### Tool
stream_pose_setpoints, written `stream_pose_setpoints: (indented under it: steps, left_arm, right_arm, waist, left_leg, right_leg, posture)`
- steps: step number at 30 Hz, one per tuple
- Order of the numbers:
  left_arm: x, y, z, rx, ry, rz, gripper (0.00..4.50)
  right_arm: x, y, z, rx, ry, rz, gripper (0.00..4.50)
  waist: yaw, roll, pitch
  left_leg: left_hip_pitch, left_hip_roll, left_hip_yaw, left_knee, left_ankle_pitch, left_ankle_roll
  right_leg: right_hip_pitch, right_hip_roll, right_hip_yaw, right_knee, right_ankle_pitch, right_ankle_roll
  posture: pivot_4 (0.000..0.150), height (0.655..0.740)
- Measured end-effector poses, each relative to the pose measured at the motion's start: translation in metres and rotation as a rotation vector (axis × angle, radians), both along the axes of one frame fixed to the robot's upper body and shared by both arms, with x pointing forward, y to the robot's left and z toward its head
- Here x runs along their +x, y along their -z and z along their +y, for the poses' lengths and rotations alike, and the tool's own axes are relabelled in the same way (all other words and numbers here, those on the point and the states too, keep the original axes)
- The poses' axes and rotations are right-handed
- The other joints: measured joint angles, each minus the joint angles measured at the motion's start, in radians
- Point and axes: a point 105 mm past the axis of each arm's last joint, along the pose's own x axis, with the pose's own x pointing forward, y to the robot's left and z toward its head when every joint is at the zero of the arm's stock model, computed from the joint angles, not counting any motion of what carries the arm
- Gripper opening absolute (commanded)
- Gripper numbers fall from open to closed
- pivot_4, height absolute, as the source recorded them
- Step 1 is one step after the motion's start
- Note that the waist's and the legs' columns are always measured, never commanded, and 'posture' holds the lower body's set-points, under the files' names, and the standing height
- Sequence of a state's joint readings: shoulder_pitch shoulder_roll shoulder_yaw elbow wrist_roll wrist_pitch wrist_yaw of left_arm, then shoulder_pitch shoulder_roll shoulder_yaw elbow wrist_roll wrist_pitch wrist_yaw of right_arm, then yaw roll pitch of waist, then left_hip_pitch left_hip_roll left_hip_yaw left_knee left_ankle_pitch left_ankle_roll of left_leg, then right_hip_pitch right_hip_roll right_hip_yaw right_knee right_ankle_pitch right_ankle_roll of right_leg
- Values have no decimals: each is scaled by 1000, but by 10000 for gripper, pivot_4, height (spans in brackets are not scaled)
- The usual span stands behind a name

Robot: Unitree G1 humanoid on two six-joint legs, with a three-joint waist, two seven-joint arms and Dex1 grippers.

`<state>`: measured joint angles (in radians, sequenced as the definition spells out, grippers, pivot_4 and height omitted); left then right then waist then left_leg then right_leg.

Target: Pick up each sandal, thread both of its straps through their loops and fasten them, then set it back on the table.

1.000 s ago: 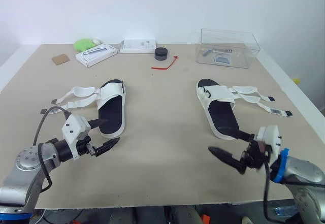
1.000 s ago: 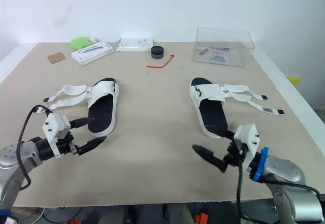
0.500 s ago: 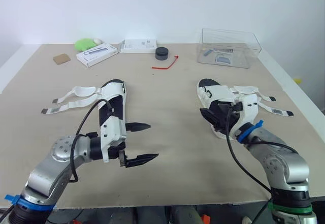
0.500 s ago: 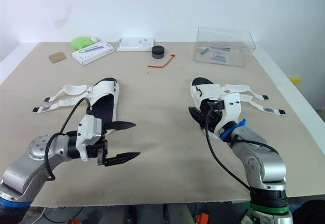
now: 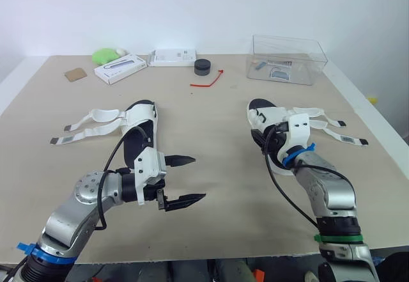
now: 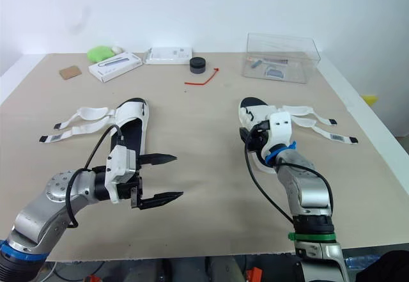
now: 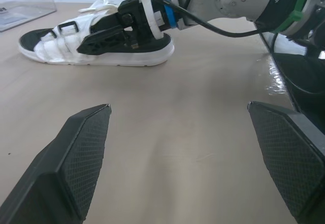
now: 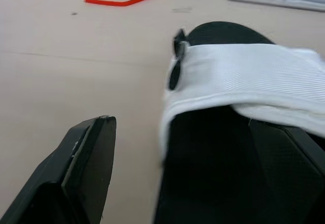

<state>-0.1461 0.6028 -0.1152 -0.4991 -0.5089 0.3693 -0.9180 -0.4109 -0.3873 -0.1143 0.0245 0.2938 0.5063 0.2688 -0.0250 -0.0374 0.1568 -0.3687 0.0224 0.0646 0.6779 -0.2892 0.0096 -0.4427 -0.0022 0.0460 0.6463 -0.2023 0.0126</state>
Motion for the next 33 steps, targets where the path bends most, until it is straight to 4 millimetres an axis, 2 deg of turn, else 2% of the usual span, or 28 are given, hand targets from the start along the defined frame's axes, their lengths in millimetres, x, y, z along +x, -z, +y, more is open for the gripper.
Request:
stream_pose_setpoints:
  steps: [3,8,9,13,17,22,25,28,33]
  left_arm:
    - [2,-1,2,-4,-20,-4,45000]
    - [3,0,2,-4,-28,0,45000]
    - [4,0,3,-5,-34,1,45000]
    - [6,0,5,-9,-53,5,45000]
    - [9,-3,15,-6,-59,3,45000]
    - [14,-5,31,37,-45,12,45000]
    - [16,-5,41,55,-51,11,45000]
    - [17,-4,46,70,-47,15,45000]
    - [15,-2,47,72,-42,22,45000]
  right_arm:
    - [5,0,1,-18,-17,-19,31946]
    - [10,0,14,-59,-84,-57,7333]
    - [12,1,15,-66,-91,-60,1116]
    - [12,1,25,-75,-164,-68,426]
    - [-2,1,45,-122,-412,-53,426]
    - [-50,-10,82,-160,-873,-48,426]
    - [-81,-16,96,-165,-1098,-28,426]
    - [-101,-13,100,-166,-1231,10,426]
    - [-119,-6,105,-174,-1370,63,426]
  waist:
    - [-1,0,0]
    - [-5,0,0]
    - [-6,0,0]
    - [-7,0,0]
    - [-7,1,1]
    - [-7,2,1]
    - [-5,2,1]
    - [-1,2,1]
    - [1,2,2]
  left_leg:
    - [0,0,0,0,0,0]
    - [0,0,0,0,0,0]
    - [0,0,0,0,0,0]
    - [0,0,0,0,0,0]
    - [0,1,0,0,0,1]
    - [-1,1,-1,-1,-2,2]
    - [-1,1,-1,-1,-3,3]
    - [-1,0,-1,0,-3,3]
    - [-1,-1,-1,0,-3,3]
  right_leg:
    - [0,0,0,0,0,0]
    - [0,0,0,0,1,-1]
    - [0,0,0,0,1,-1]
    - [0,0,0,0,1,-1]
    - [0,1,-1,0,0,-2]
    - [-1,1,-2,0,-1,-3]
    - [-1,0,-2,0,-1,-3]
    - [0,-1,-2,-1,-2,-2]
    - [-1,-2,-2,0,-2,-2]
  posture:
    - [1500,7400]
    - [1500,7400]
    - [1500,7400]
    - [1500,7400]
    - [1500,7400]
    - [1500,7400]
    - [1500,7400]
    - [1500,7400]
    - [1500,7400]
